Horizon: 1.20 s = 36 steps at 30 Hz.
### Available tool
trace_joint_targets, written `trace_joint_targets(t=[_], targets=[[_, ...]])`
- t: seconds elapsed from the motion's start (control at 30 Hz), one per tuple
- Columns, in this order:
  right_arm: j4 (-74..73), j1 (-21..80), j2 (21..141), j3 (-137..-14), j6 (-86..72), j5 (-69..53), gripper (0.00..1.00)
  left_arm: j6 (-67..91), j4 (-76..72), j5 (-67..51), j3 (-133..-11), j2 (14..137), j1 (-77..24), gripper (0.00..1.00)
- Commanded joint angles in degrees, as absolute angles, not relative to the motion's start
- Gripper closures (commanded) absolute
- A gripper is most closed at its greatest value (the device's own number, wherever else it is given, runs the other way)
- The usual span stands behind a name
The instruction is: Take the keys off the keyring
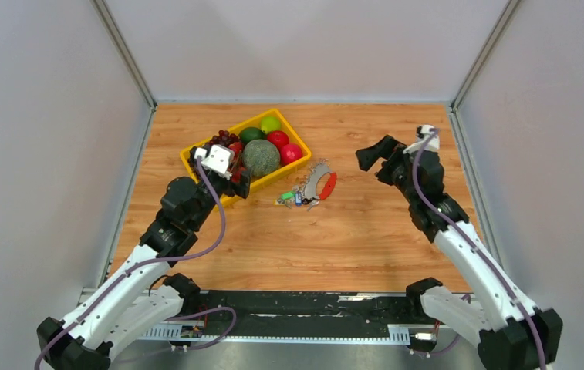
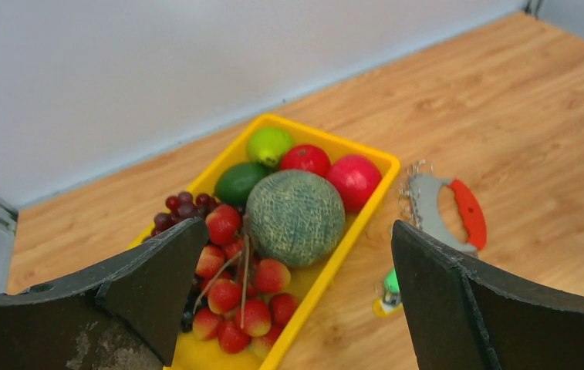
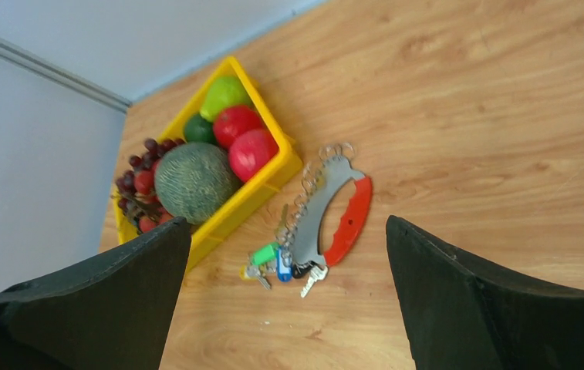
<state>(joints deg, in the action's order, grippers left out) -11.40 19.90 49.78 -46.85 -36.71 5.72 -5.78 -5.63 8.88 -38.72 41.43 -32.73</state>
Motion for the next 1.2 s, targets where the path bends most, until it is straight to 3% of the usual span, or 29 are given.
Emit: trace_joint_targets(t=[0.0, 0.1, 0.23, 0.43, 0.6, 0.9, 1.07, 1.17], targets=[[-8.75, 20.16, 62.15, -49.65, -37.64, -4.66, 0.01, -6.35, -3.28, 7.46, -40.69, 42.65, -32.48, 0.00], [-8.88, 22.43, 71.36, -53.99, -35.81, -8.21, 0.09, -6.25, -3.17, 7.81, -40.80, 42.41, -32.43, 0.00], [-9.18, 28.65, 81.13, -58.21, -33.36, -2.13, 0.21, -6.49, -2.72, 7.66, -40.98, 42.14, -32.48, 0.00], [-9.24, 30.61, 88.29, -59.09, -34.84, 4.59, 0.30, -6.37, -2.55, 7.71, -41.18, 41.63, -32.43, 0.00], [-9.23, 30.65, 92.71, -60.33, -34.56, 6.26, 0.47, -6.07, -2.21, 6.79, -41.49, 41.40, -32.45, 0.00], [-8.99, 31.61, 101.58, -66.47, -32.62, -1.51, 0.49, -6.02, -1.76, 5.59, -41.75, 40.78, -32.47, 0.00], [-8.05, 32.00, 104.37, -68.68, -30.49, -0.41, 0.60, -6.02, -1.69, 4.94, -41.79, 40.79, -32.46, 0.00], [-8.53, 33.98, 106.43, -70.98, -25.62, 4.07, 0.60, -5.98, -1.67, 4.64, -41.77, 40.75, -32.51, 0.00]])
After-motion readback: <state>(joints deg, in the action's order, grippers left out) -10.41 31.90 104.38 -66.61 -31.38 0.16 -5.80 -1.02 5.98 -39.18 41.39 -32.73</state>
